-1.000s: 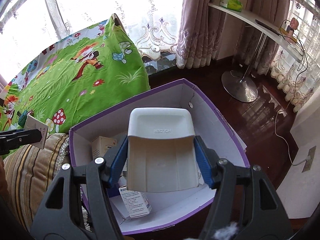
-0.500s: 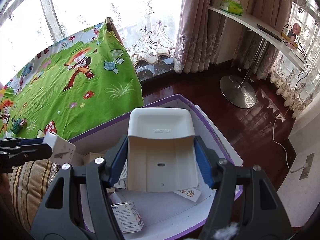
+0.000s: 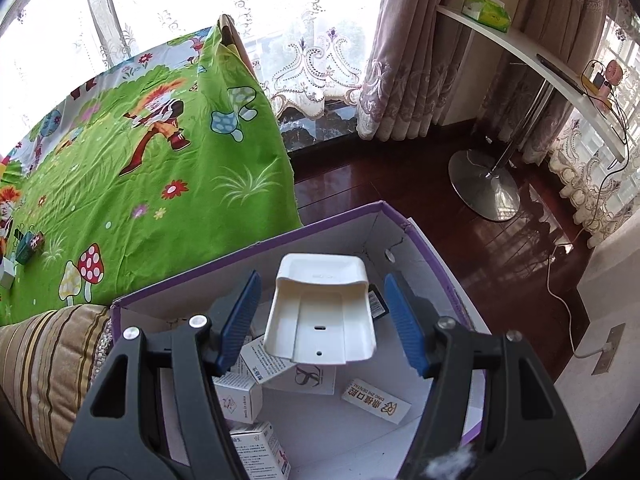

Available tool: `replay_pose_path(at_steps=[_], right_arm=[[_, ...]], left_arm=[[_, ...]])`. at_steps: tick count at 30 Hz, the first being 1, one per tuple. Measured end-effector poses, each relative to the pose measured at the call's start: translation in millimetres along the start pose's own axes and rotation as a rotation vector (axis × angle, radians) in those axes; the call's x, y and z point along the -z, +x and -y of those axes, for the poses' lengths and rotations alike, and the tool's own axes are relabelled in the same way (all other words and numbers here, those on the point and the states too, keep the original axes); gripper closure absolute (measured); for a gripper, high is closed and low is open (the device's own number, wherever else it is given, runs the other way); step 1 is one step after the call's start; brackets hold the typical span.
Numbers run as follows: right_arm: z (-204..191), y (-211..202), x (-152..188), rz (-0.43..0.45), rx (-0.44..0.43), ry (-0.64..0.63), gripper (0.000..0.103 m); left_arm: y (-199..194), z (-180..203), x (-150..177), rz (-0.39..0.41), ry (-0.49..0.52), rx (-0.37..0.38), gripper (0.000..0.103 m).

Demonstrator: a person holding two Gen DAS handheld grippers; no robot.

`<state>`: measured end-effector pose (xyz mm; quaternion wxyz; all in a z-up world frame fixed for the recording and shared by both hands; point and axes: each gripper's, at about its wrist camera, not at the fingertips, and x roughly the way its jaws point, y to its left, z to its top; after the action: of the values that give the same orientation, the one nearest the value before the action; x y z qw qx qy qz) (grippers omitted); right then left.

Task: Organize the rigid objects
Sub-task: 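Carry the cube and tray over the storage box and open both grippers, then move both grippers back over the remaining cube, teal box and clips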

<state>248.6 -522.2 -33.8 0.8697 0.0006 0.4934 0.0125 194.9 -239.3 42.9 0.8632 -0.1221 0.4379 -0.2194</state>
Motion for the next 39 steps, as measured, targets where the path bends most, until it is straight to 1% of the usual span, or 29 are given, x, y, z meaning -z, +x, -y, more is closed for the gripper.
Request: replay_pose_path(at_steps=[3,5,10,14,20,28,35,39], right_arm=[[-1,-7,0,0.010,0.001,0.008,0.035],[-1,-13,1,0.018,-0.003,0.016,0.035],[-6,-29,4,0.039,-0.026,0.045,0.033],[-22,-40,6,0.059,-0.065,0.038,0.032],[-66,-50,3,0.075,-0.116,-0.022,0.032],[-135,-59,2,0.061,-0.242,-0.113,0.032],[-193,-60,0,0.046,-0.289,-0.214,0.031],[-222,-57,0,0.032,-0.316,-0.260,0.031]], left_arm=[[-18,-10,3,0.036,0.031,-0.014,0.034],[-28,-18,4,0.040,0.038,-0.030,0.034],[-50,-50,16,0.058,-0.010,-0.045,0.034],[-64,-78,30,0.067,-0.066,-0.080,0.034],[-82,-121,50,0.071,-0.174,-0.120,0.034],[-119,-177,69,0.117,-0.291,-0.198,0.034],[-146,-227,85,0.146,-0.429,-0.265,0.034],[-154,-251,91,0.148,-0.500,-0.295,0.034]])
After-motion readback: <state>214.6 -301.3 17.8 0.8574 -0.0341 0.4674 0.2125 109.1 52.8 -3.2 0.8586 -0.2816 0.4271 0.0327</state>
